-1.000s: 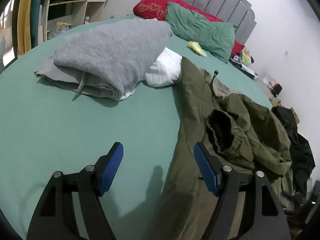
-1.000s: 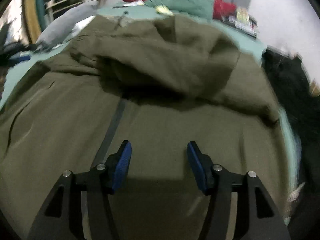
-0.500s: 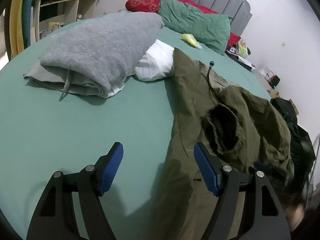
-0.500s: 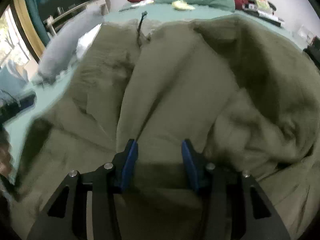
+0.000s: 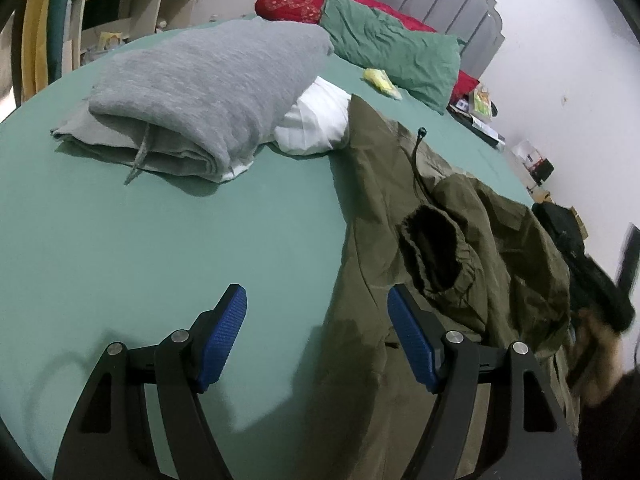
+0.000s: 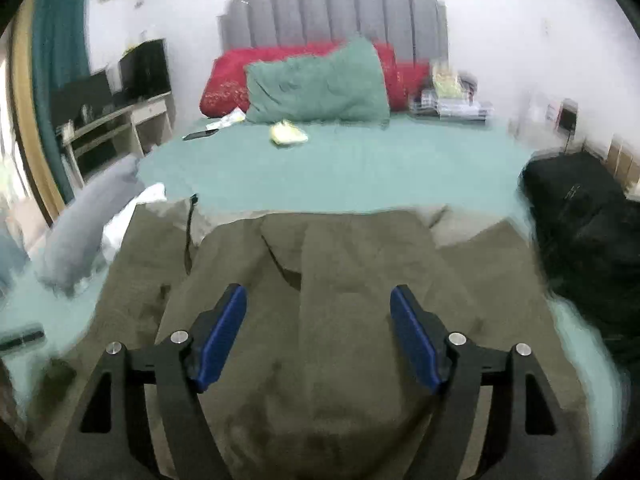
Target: Fold large clothes
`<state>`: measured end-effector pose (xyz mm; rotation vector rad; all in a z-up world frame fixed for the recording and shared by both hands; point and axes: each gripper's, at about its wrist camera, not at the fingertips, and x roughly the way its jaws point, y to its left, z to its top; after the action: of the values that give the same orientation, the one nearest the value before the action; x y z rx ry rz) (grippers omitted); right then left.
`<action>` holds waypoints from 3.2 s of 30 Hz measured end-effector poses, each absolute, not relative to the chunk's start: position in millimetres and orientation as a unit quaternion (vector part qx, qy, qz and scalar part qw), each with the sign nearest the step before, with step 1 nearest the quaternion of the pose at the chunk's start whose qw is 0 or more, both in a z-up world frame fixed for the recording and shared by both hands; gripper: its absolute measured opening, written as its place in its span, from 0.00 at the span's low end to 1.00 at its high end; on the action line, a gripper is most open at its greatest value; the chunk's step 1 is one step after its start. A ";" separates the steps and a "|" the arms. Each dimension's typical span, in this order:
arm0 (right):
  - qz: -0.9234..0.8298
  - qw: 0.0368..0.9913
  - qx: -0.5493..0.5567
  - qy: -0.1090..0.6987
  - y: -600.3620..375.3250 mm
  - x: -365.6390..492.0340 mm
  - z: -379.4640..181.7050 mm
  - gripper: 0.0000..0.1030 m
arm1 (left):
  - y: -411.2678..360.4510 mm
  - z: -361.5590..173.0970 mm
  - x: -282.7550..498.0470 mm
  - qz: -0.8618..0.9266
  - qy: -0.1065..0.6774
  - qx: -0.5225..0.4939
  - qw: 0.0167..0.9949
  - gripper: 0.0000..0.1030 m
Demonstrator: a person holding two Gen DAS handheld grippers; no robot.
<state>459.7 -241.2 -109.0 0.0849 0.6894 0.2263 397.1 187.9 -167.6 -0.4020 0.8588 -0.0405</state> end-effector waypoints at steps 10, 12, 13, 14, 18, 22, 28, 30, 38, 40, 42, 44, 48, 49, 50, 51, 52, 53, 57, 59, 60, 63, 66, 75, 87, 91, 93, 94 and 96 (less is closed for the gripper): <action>0.155 0.880 -0.025 0.449 -207.3 444.3 -154.7 0.77 | 169.3 -156.8 400.7 -0.032 0.404 -0.188 0.895 0.74; 0.148 0.887 -0.048 0.436 -202.9 422.2 -142.6 0.77 | 167.4 -154.5 395.4 -0.032 0.404 -0.193 0.894 0.74; 0.142 0.892 -0.055 0.426 -204.9 408.2 -134.5 0.77 | 167.1 -153.1 393.0 -0.033 0.403 -0.196 0.893 0.74; 0.141 0.896 -0.055 0.417 -209.5 396.4 -129.3 0.77 | 165.9 -150.5 387.4 -0.036 0.401 -0.200 0.893 0.74; 0.140 0.904 -0.039 0.403 -242.7 345.2 -102.8 0.77 | 163.7 -142.1 356.0 -0.031 0.389 -0.205 0.897 0.74; 0.125 0.902 -0.039 0.411 -280.9 291.6 -100.8 0.77 | 167.5 -145.9 310.5 0.002 0.385 -0.237 0.892 0.74; 0.071 0.906 0.001 0.417 -365.7 233.9 -107.6 0.77 | 166.6 -157.7 244.0 0.043 0.388 -0.224 0.893 0.74; 0.050 0.909 0.015 0.413 -393.7 213.2 -103.6 0.77 | 166.0 -162.9 221.8 0.057 0.396 -0.212 0.891 0.74; -0.028 0.897 0.133 0.420 -512.9 159.0 -118.8 0.78 | 148.6 -174.3 163.8 0.065 0.438 -0.181 0.878 0.74; -0.013 0.877 0.201 0.435 -535.3 153.7 -137.7 0.78 | 145.4 -178.9 155.0 0.071 0.450 -0.175 0.873 0.74; 0.010 0.866 0.240 0.438 -547.1 149.9 -152.5 0.78 | 144.9 -182.3 144.6 0.086 0.457 -0.171 0.869 0.74; 0.013 0.866 0.258 0.429 -551.0 148.6 -158.4 0.78 | 145.5 -181.0 136.0 0.097 0.451 -0.162 0.872 0.74; 0.009 0.878 0.264 0.399 -552.1 158.6 -143.7 0.78 | 141.8 -172.0 126.8 0.111 0.435 -0.142 0.882 0.74; -0.002 0.878 0.256 0.405 -550.1 165.7 -141.4 0.78 | 140.8 -172.3 125.2 0.112 0.437 -0.138 0.882 0.74; -0.009 0.875 0.254 0.413 -550.4 173.4 -142.4 0.78 | 139.6 -173.3 123.8 0.113 0.441 -0.133 0.880 0.74; -0.007 0.870 0.259 0.419 -550.5 177.6 -145.8 0.78 | 138.5 -175.4 122.0 0.114 0.447 -0.131 0.878 0.74; -0.003 0.859 0.263 0.439 -550.7 184.0 -155.2 0.78 | 137.7 -176.6 120.5 0.114 0.450 -0.130 0.876 0.74; -0.005 0.847 0.261 0.464 -549.9 188.4 -165.4 0.78 | 137.5 -178.1 119.6 0.111 0.454 -0.131 0.874 0.74; -0.015 0.862 0.189 0.470 -524.5 174.0 -175.4 0.78 | 140.5 -181.9 112.5 0.110 0.463 -0.133 0.870 0.74; -0.021 0.868 0.187 0.460 -518.7 161.8 -177.7 0.78 | 143.5 -185.4 110.5 0.115 0.469 -0.136 0.865 0.74; -0.022 0.871 0.185 0.456 -516.2 156.0 -178.3 0.78 | 145.4 -187.8 110.4 0.118 0.473 -0.139 0.862 0.74; -0.028 0.877 0.175 0.447 -510.2 142.6 -178.3 0.78 | 148.3 -191.2 109.2 0.116 0.477 -0.158 0.857 0.74; -0.034 0.884 0.146 0.444 -499.6 134.7 -175.3 0.78 | 140.8 -191.8 108.7 0.106 0.482 -0.152 0.856 0.74; -0.007 0.891 0.117 0.439 -478.2 119.3 -170.7 0.32 | 95.7 -191.3 110.7 0.066 0.489 -0.057 0.868 0.31; 0.086 0.904 0.261 0.327 -506.0 88.9 -138.2 0.13 | 89.5 -135.3 80.3 0.051 0.405 -0.079 0.910 0.07; 0.117 0.905 0.299 0.280 -512.5 74.5 -120.8 0.11 | 89.6 -115.8 73.6 0.039 0.391 -0.098 0.914 0.07; 0.126 0.908 0.305 0.258 -514.8 63.7 -110.7 0.11 | 89.8 -103.3 67.1 0.034 0.385 -0.107 0.916 0.07; 0.130 0.908 0.308 0.251 -518.4 60.6 -105.8 0.10 | 91.0 -97.6 65.3 0.032 0.382 -0.111 0.917 0.07; 0.132 0.911 0.308 0.239 -522.3 50.7 -96.2 0.10 | 94.0 -82.4 57.6 0.027 0.375 -0.119 0.919 0.07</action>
<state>50.7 -522.3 -96.2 0.6346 0.4930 0.2715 57.6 94.0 -82.4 -0.2438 0.7704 0.0565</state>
